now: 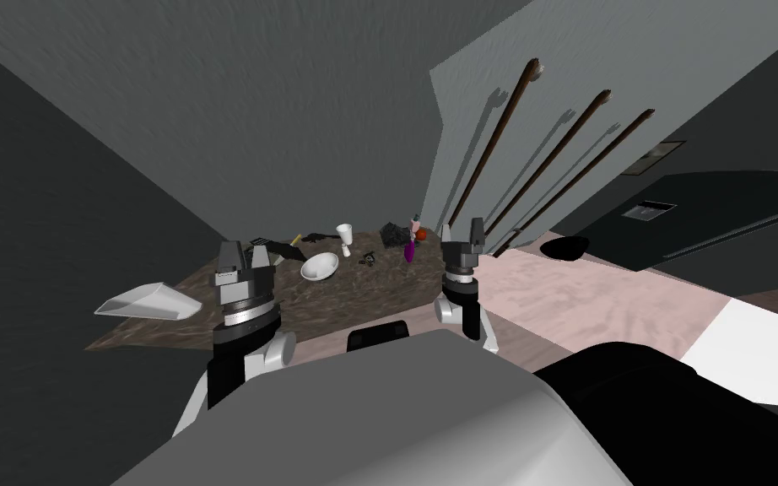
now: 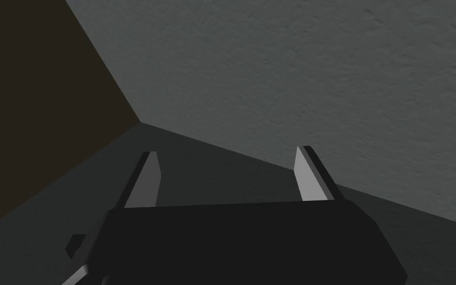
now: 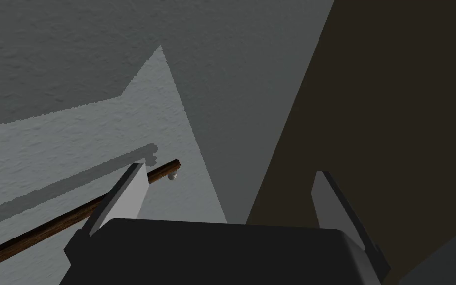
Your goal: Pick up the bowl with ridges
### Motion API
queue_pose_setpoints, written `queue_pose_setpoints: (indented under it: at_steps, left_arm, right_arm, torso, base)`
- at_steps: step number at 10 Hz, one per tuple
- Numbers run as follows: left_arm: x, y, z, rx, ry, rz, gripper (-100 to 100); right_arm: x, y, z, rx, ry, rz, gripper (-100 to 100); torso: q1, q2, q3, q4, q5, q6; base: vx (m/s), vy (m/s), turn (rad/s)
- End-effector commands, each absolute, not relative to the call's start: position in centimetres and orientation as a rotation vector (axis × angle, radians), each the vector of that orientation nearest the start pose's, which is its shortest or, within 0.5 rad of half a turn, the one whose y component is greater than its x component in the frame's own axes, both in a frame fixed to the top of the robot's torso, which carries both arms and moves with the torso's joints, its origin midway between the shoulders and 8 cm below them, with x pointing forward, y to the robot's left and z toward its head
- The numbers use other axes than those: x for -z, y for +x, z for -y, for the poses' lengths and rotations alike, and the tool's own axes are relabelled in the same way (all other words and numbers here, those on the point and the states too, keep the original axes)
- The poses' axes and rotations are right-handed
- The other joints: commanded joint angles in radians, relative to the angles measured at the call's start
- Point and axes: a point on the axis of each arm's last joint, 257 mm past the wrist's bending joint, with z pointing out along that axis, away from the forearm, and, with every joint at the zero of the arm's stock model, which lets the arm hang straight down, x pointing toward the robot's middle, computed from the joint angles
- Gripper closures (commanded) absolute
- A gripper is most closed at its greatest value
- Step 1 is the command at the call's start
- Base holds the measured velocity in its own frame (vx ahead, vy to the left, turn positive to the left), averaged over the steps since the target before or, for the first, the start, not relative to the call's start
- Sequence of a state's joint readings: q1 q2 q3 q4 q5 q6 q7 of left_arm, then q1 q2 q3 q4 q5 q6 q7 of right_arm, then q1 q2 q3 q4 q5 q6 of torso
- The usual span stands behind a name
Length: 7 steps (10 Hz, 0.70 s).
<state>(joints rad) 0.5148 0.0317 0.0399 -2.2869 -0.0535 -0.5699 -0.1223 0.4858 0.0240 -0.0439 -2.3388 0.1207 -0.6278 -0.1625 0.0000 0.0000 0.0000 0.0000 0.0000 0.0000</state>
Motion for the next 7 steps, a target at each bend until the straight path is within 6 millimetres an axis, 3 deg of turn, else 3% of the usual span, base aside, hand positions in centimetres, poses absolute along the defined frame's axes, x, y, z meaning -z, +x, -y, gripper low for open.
queue_pose_setpoints:
  at_steps: [1, 7]
  left_arm:
    - [-3.1, 33.9, -28.0, 1.138, -0.51, -0.675, -100]
    - [-0.9, 38.5, -28.1, 1.176, -0.602, -0.769, -100]
  right_arm:
    - [-7.5, 30.8, 26.8, -1.384, 0.482, -0.504, 0]
    - [-7.5, 30.8, 26.8, -1.384, 0.482, -0.504, 0]
  torso:
    - [0.0, 0.0, 0.0, 0.0, 0.0, 0.0]
    - [0.004, 0.004, 0.002, 0.001, 0.001, 0.0]
  base:
    - [-0.034, 0.026, 0.021]
    - [-0.065, 0.051, 0.017]
